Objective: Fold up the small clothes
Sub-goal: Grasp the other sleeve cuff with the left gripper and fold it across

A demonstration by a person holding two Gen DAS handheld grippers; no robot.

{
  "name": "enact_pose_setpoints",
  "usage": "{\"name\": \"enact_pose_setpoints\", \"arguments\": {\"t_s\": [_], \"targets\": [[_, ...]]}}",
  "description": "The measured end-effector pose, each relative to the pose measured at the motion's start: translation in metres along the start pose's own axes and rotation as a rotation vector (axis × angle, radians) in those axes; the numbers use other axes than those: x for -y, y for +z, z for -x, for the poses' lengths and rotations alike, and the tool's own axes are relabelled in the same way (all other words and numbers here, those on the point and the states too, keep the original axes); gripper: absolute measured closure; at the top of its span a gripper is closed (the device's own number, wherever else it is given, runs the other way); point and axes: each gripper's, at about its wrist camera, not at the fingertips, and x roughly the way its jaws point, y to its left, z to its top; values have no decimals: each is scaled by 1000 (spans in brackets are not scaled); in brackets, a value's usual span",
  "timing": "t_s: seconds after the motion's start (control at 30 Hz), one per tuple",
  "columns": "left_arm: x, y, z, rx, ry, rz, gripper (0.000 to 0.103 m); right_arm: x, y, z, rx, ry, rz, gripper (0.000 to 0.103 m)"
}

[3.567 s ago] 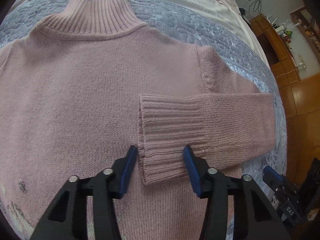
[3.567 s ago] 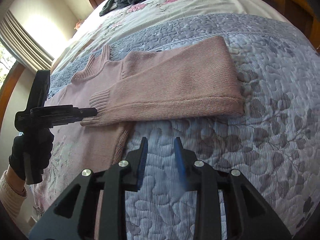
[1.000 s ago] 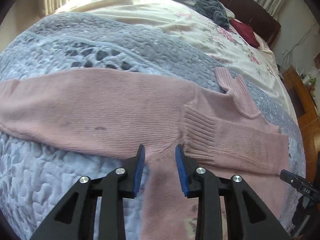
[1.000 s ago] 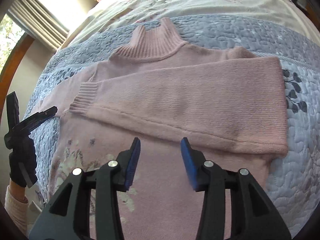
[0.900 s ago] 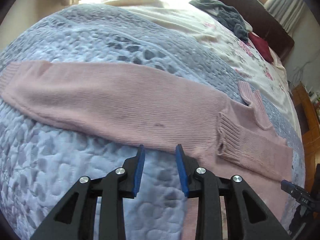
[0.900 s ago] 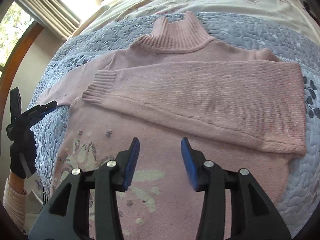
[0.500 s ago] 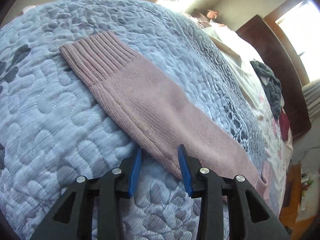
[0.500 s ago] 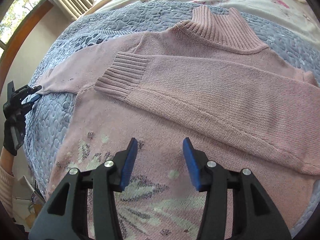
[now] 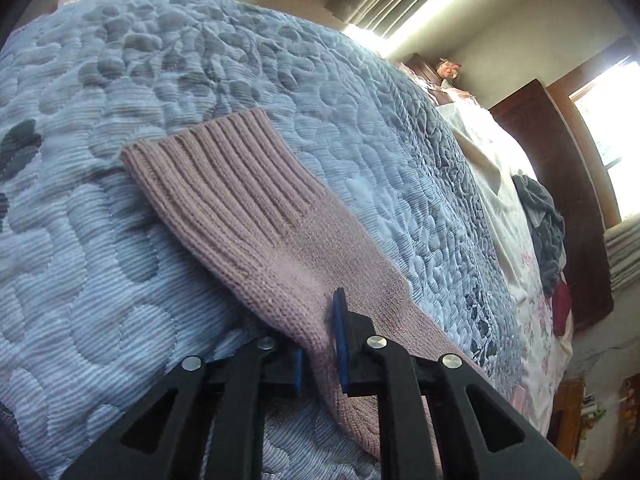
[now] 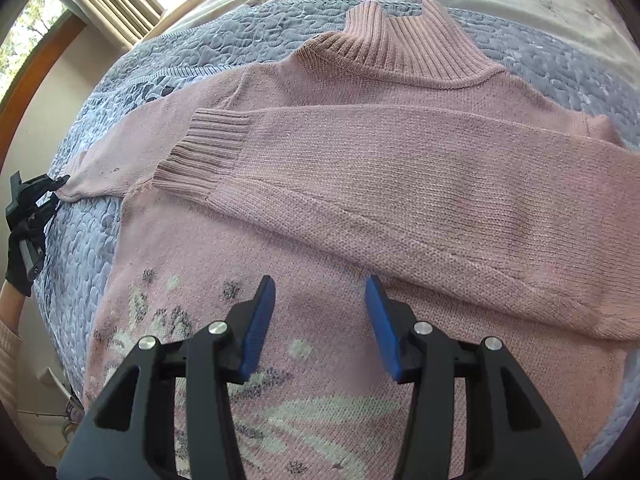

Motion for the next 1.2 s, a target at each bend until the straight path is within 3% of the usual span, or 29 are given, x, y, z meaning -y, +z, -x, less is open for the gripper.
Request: {"name": "enact_pose_setpoints", "arguments": {"t_s": [0.13, 0.3, 0.47, 0.8, 0.97, 1.2], "targets": [[21, -8, 13, 36, -8, -85, 97, 6, -6, 10, 13, -7, 1, 56], [80, -36, 27, 51, -64, -247, 97, 15, -12, 22, 27, -16, -7, 56], [149, -88, 31, 18, -159, -402, 97, 30, -18, 29, 33, -36, -24, 56], [250, -201, 9, -91, -305, -571, 97, 60, -28, 36, 44, -47, -76, 56], [272, -252, -13, -177, -334, -612, 97, 68, -28, 30, 37, -46, -98, 56], [257, -292, -59, -296, -252, -637, 94, 70, -28, 25, 22, -46, -95, 56]]}}
